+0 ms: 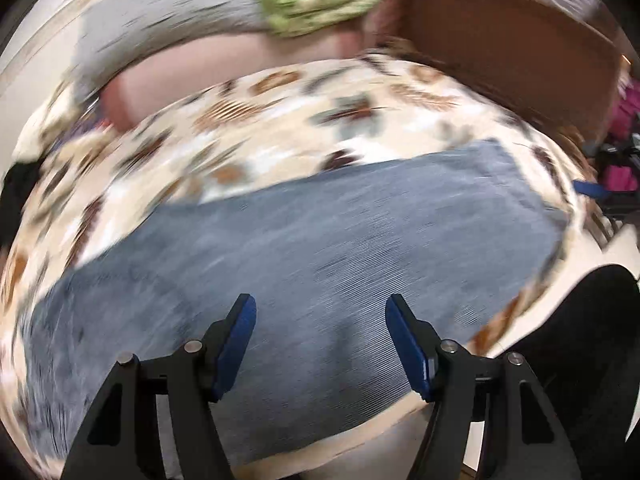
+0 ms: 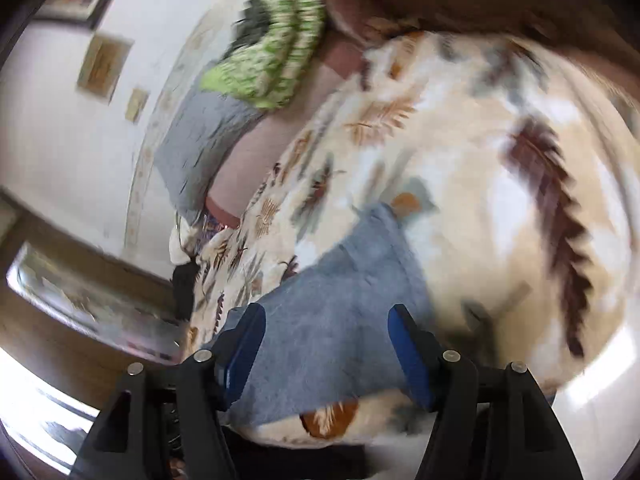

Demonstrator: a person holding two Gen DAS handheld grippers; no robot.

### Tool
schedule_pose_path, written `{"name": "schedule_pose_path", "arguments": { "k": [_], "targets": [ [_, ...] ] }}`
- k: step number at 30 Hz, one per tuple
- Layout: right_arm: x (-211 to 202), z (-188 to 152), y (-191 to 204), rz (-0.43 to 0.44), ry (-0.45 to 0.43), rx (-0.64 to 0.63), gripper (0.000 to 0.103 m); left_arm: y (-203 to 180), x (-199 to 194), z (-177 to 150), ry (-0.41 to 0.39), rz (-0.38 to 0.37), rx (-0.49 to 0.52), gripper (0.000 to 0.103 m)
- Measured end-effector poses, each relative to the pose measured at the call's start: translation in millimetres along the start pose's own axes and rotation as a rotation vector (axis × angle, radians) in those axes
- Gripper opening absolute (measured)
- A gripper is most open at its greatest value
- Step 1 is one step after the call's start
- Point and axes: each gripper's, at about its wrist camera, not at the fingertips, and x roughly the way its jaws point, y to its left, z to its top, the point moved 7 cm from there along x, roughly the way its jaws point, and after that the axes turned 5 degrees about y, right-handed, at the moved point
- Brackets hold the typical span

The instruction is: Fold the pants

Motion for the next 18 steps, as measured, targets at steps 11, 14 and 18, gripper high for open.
{"name": "schedule_pose_path", "arguments": {
  "k": [11,14,18],
  "targets": [
    [32,25,-22,0.078,0.079,0.109,0.067,-47,78,66,0.179,0.047,-0.036,0.068],
    [56,41,-28,0.046,0.130,0.116,0.067,-44,103,58,0.236,0.077,-0.036,0.075],
    [81,44,-37,0.021,0.220,0.110,0.067,-39,98,57,0.230,0.105,-0.050,0.081]
  ]
}}
